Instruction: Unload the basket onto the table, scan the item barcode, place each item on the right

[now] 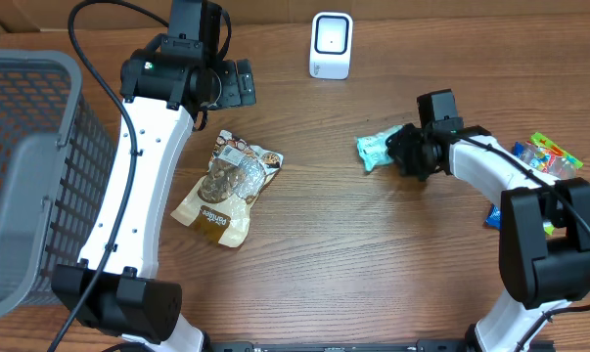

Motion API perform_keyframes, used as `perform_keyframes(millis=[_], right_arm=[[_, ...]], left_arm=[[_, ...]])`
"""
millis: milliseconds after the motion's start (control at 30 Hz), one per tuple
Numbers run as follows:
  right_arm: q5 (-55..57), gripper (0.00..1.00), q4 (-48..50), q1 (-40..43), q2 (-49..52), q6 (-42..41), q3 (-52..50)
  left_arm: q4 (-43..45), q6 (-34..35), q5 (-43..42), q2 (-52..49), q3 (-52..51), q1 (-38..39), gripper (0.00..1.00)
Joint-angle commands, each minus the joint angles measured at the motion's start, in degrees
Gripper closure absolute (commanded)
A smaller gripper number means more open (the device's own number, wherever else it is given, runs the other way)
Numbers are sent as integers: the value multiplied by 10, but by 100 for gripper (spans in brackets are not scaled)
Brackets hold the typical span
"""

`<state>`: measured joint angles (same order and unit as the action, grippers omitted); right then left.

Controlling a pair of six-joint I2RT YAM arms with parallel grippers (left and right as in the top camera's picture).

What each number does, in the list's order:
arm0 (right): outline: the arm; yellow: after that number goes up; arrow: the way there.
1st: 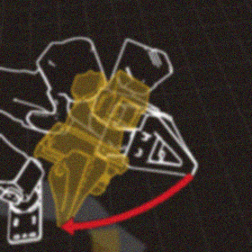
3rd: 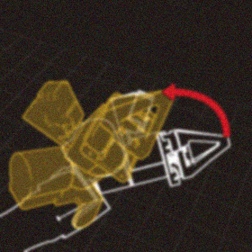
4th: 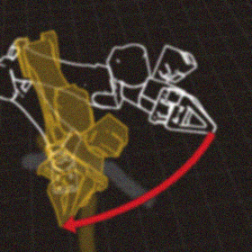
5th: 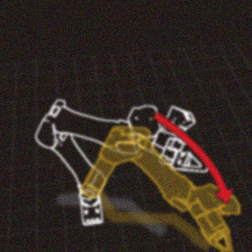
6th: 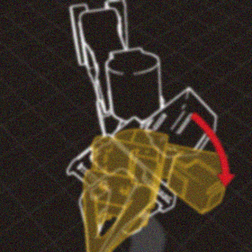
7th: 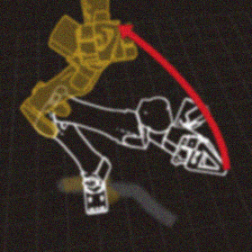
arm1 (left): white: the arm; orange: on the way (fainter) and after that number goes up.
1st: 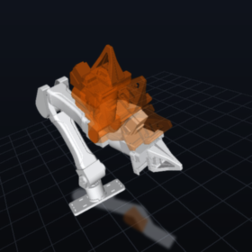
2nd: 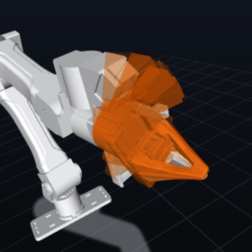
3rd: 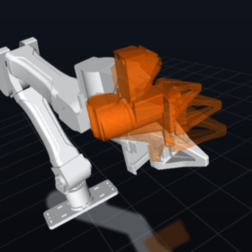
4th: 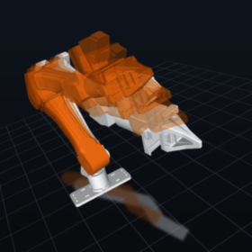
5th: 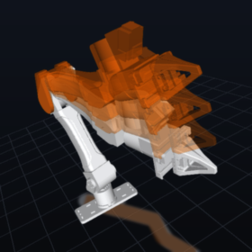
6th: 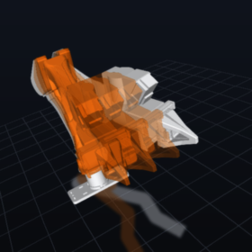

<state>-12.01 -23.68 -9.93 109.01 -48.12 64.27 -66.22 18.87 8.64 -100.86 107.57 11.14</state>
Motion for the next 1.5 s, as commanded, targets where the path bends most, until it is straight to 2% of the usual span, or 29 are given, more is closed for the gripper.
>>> perform_keyframes(millis=[0,100,233,333,400,567,633,800,967,1200,1333,1433,1467], right_arm=[[42,82,9,3,3,85,-5],[28,96,-3,3,-2,139,19],[41,96,-55,2,-18,206,68],[110,96,-141,-7,-22,239,129],[182,96,-203,-22,-22,246,172],[445,96,-317,-99,-21,243,233],[520,96,-337,-137,-20,243,232],[621,96,-374,-203,29,244,232],[812,96,-395,-233,115,246,232],[840,96,-376,-246,199,272,232],[832,96,-373,-277,204,272,232],[776,96,-357,-316,205,283,232],[710,95,-341,-334,204,310,232]], left_arm=[[0,-13,3,9,9,-2,0],[0,-13,3,9,9,-2,0],[0,-13,3,9,9,-2,0],[0,-13,3,9,9,-2,0],[0,-13,3,9,9,-2,0],[0,-13,3,9,9,-2,0],[0,-13,3,9,9,-2,0],[0,-13,3,9,9,-2,1],[0,-13,3,9,9,-2,0],[0,-13,3,9,9,-2,0],[0,-13,3,9,9,-2,0],[0,-13,3,9,9,-2,0],[0,-13,3,9,9,-2,0]])
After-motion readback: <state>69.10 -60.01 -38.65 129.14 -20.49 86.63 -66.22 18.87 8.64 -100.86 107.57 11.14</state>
